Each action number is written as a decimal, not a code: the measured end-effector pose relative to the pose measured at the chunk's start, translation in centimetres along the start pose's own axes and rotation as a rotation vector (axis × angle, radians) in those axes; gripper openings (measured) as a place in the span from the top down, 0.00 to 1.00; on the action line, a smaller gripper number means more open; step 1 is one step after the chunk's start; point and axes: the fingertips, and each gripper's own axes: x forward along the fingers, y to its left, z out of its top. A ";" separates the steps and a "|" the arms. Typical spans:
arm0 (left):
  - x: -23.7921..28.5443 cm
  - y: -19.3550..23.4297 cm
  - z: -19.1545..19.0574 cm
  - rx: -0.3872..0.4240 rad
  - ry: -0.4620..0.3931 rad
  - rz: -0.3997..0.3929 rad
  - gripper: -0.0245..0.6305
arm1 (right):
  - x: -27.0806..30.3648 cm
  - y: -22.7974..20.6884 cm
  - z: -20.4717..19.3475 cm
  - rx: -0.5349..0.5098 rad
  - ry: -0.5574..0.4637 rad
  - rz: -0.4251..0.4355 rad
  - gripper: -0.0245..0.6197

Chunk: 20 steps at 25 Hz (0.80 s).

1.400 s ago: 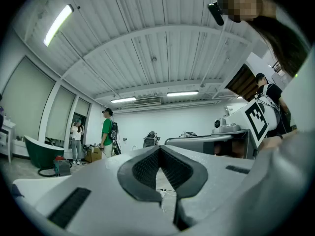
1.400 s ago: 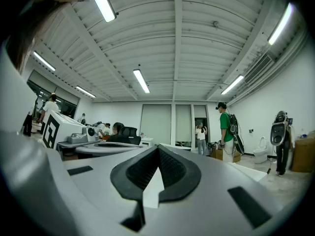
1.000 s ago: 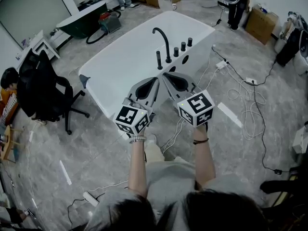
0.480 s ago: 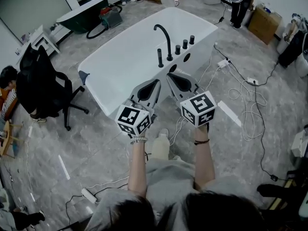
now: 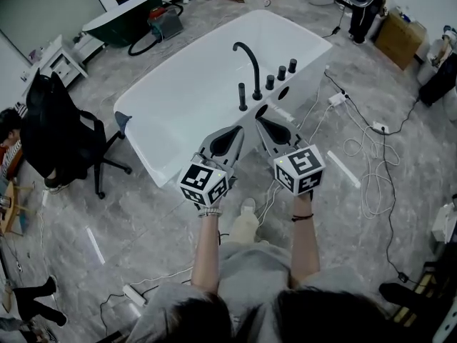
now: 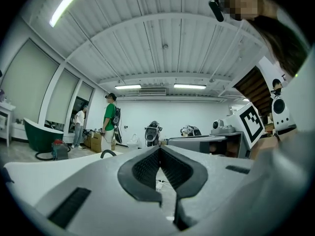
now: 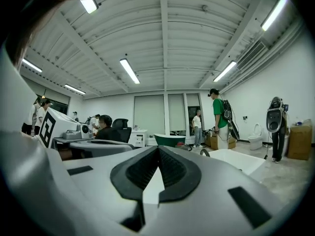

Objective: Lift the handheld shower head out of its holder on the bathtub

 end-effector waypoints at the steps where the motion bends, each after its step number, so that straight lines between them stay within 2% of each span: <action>1: 0.9 0.7 -0.1 -0.005 0.003 -0.005 0.96 | 0.8 -0.8 -0.1 0.003 0.005 -0.002 0.96; 6: 4.6 4.4 -0.4 -0.020 0.017 -0.009 0.96 | 5.0 -3.8 -0.6 0.014 0.035 -0.001 0.96; 13: 7.1 9.5 -1.1 -0.040 0.038 -0.016 0.96 | 10.1 -5.9 -1.5 0.020 0.074 -0.001 0.96; 20: 9.3 12.7 -3.3 -0.063 0.080 -0.031 0.96 | 12.9 -8.4 -4.3 0.055 0.112 -0.045 0.96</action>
